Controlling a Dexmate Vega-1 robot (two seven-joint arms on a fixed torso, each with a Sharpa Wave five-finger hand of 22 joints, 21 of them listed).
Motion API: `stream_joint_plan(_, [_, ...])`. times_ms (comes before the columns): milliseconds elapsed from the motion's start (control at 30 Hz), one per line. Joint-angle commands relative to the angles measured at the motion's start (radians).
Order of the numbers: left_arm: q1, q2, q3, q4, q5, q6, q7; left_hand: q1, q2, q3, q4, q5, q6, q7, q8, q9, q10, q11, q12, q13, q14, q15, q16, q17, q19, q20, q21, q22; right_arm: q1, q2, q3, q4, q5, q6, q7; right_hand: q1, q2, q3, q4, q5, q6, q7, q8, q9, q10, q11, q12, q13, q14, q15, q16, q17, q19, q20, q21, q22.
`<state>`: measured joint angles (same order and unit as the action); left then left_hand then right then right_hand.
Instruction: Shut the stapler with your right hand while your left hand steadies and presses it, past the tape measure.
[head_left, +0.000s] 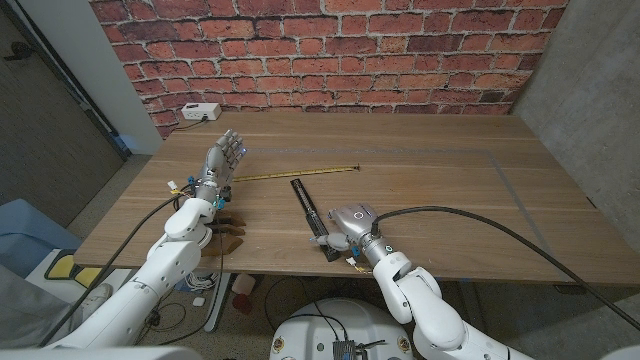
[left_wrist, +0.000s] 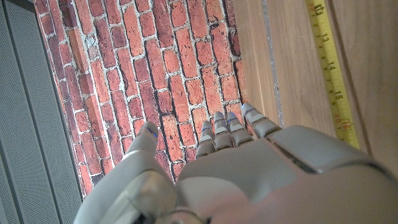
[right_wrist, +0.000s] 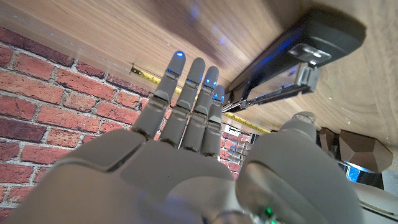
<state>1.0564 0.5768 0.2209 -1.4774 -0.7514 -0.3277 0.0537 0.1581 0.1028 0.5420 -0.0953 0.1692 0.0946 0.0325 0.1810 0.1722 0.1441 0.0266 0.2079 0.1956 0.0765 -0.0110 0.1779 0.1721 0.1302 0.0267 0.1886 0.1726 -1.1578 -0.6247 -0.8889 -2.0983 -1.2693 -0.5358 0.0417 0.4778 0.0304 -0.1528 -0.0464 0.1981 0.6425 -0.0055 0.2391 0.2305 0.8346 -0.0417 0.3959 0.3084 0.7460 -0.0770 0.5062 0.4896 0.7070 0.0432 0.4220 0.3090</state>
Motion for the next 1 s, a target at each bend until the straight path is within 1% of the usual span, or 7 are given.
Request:
stream_joint_plan(33, [0.004, 0.002, 0.000, -0.001, 0.002, 0.003, 0.001, -0.010, -0.001, 0.001, 0.001, 0.005, 0.001, 0.000, 0.002, 0.003, 0.006, 0.002, 0.005, 0.001, 0.002, -0.002, 0.002, 0.001, 0.002, -0.004, 0.004, 0.000, 0.005, 0.019, -0.017, 0.031, -0.062, -0.013, 0.021, -0.001, -0.002, -0.004, 0.000, 0.008, 0.009, -0.001, 0.005, 0.009, 0.010, -0.005, 0.011, 0.008, -0.007, -0.091, -0.005, 0.009, -0.007, 0.000, 0.008, 0.004])
stream_joint_plan(167, [0.005, 0.002, 0.001, -0.003, 0.003, 0.006, 0.004, -0.010, -0.001, 0.001, 0.000, 0.005, 0.001, -0.001, 0.002, 0.003, 0.006, 0.001, 0.005, 0.001, 0.002, -0.001, 0.002, 0.000, 0.003, -0.004, 0.004, 0.000, 0.003, 0.022, -0.033, 0.039, -0.120, -0.020, 0.019, 0.007, -0.001, -0.001, -0.005, 0.009, 0.008, 0.000, 0.005, 0.015, 0.019, -0.004, 0.022, 0.014, -0.007, -0.090, -0.004, 0.015, -0.008, -0.001, 0.011, 0.006])
stream_joint_plan(367, [0.007, 0.000, 0.002, -0.001, -0.003, 0.000, -0.008, -0.010, -0.001, 0.001, -0.001, 0.005, 0.001, -0.003, 0.002, 0.003, 0.008, -0.001, 0.006, 0.001, 0.002, -0.004, 0.002, 0.000, 0.006, -0.004, 0.005, 0.000, -0.001, 0.030, -0.025, 0.051, -0.120, -0.021, 0.021, 0.011, -0.002, 0.000, -0.008, 0.010, 0.020, 0.000, 0.011, 0.025, 0.034, -0.006, 0.042, 0.026, -0.006, -0.092, -0.004, 0.023, -0.012, 0.001, 0.015, 0.010])
stream_joint_plan(500, [0.010, 0.003, 0.001, -0.004, -0.011, 0.002, -0.018, -0.011, -0.003, 0.001, -0.002, 0.005, 0.002, -0.005, 0.002, 0.003, 0.008, -0.002, 0.005, 0.001, 0.003, -0.003, 0.002, 0.000, 0.006, -0.004, 0.005, 0.000, -0.008, 0.032, -0.024, 0.053, -0.130, -0.027, 0.010, 0.016, -0.002, 0.000, -0.012, 0.010, 0.049, 0.012, 0.024, 0.036, 0.055, -0.008, 0.066, 0.039, 0.017, -0.102, 0.000, 0.029, -0.006, -0.006, 0.025, 0.014])
stream_joint_plan(833, [0.029, 0.005, -0.001, -0.018, -0.013, -0.002, -0.018, -0.012, -0.008, -0.001, -0.005, 0.005, 0.007, -0.008, 0.004, 0.003, 0.011, -0.007, 0.007, 0.001, 0.006, -0.004, 0.003, 0.000, 0.009, -0.003, 0.006, 0.000, -0.008, 0.042, -0.034, 0.063, -0.160, -0.029, 0.044, 0.038, 0.007, 0.009, -0.023, 0.011, 0.048, 0.010, 0.023, 0.049, 0.050, -0.017, 0.082, 0.053, 0.015, -0.103, -0.005, 0.037, -0.005, -0.008, 0.034, 0.018])
stream_joint_plan(900, [0.033, 0.005, -0.002, -0.021, -0.013, -0.004, -0.016, -0.012, -0.009, -0.001, -0.005, 0.004, 0.008, -0.008, 0.004, 0.003, 0.012, -0.007, 0.007, 0.001, 0.007, -0.005, 0.003, 0.000, 0.009, -0.002, 0.006, 0.000, -0.007, 0.046, -0.036, 0.065, -0.169, -0.032, 0.056, 0.090, 0.010, 0.027, -0.052, 0.012, 0.039, 0.007, 0.020, 0.059, 0.035, -0.024, 0.091, 0.064, 0.004, -0.109, -0.007, 0.049, -0.018, -0.004, 0.034, 0.019])
stream_joint_plan(1000, [0.039, 0.005, -0.003, -0.027, -0.010, -0.009, -0.011, -0.012, -0.009, -0.002, -0.006, 0.004, 0.009, -0.008, 0.004, 0.003, 0.013, -0.010, 0.007, 0.002, 0.007, -0.005, 0.004, 0.000, 0.010, -0.002, 0.006, 0.000, -0.008, 0.049, -0.036, 0.067, -0.174, -0.033, 0.061, 0.105, 0.006, 0.030, -0.061, 0.010, 0.032, 0.008, 0.018, 0.064, 0.022, -0.031, 0.093, 0.069, 0.001, -0.110, -0.011, 0.051, -0.023, -0.004, 0.034, 0.017])
